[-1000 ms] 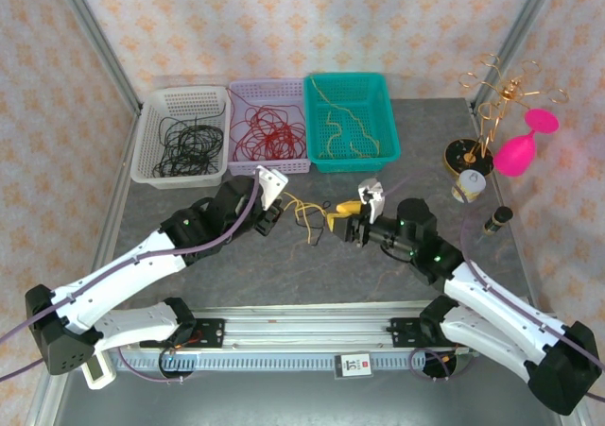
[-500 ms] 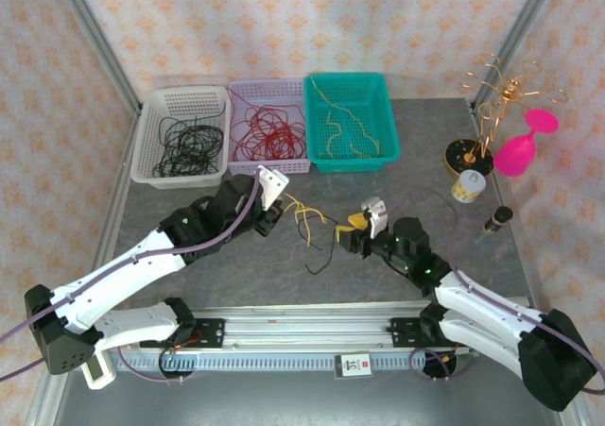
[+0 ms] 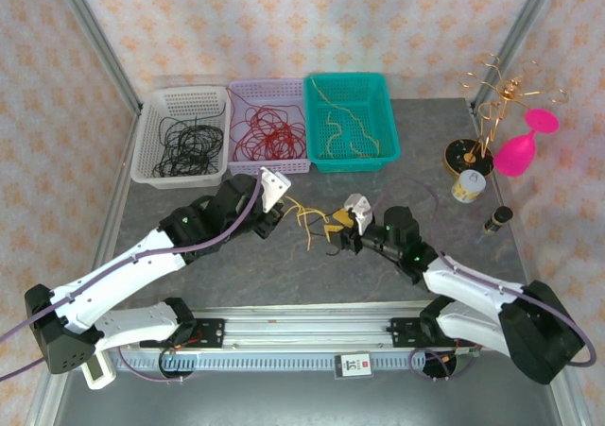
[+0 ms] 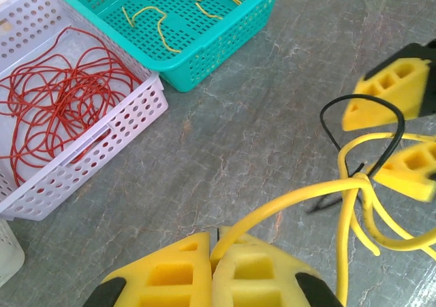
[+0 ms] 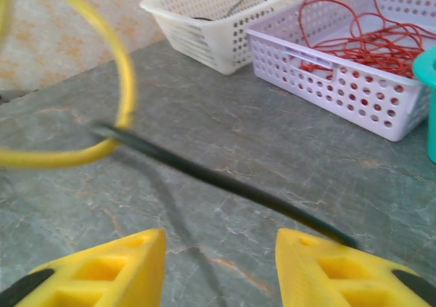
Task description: Untangle the cables
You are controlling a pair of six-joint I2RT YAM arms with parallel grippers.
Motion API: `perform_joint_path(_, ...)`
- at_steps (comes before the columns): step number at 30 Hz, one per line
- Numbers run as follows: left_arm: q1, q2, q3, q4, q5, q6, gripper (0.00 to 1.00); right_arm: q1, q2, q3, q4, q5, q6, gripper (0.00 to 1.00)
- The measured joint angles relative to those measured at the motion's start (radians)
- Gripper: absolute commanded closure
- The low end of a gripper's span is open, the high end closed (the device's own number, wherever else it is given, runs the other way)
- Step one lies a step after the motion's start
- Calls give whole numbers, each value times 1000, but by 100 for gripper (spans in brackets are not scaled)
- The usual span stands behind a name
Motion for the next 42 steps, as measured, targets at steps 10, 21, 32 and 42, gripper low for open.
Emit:
perform_joint_path(10, 0, 5, 0, -6, 15, 0, 100, -11, 78, 34, 42, 106, -63, 60)
perform_joint_path(21, 0, 17, 4, -6, 22, 8, 100, -11, 141, 79, 30, -130, -150, 46)
perform_joint_path(32, 0, 23, 24, -11, 48, 23, 100, -13, 319, 128, 183, -137, -64, 99)
perform_joint_path(42, 0, -69, 33, -11, -134, 10, 100, -59, 326, 127, 165, 223, 218, 100)
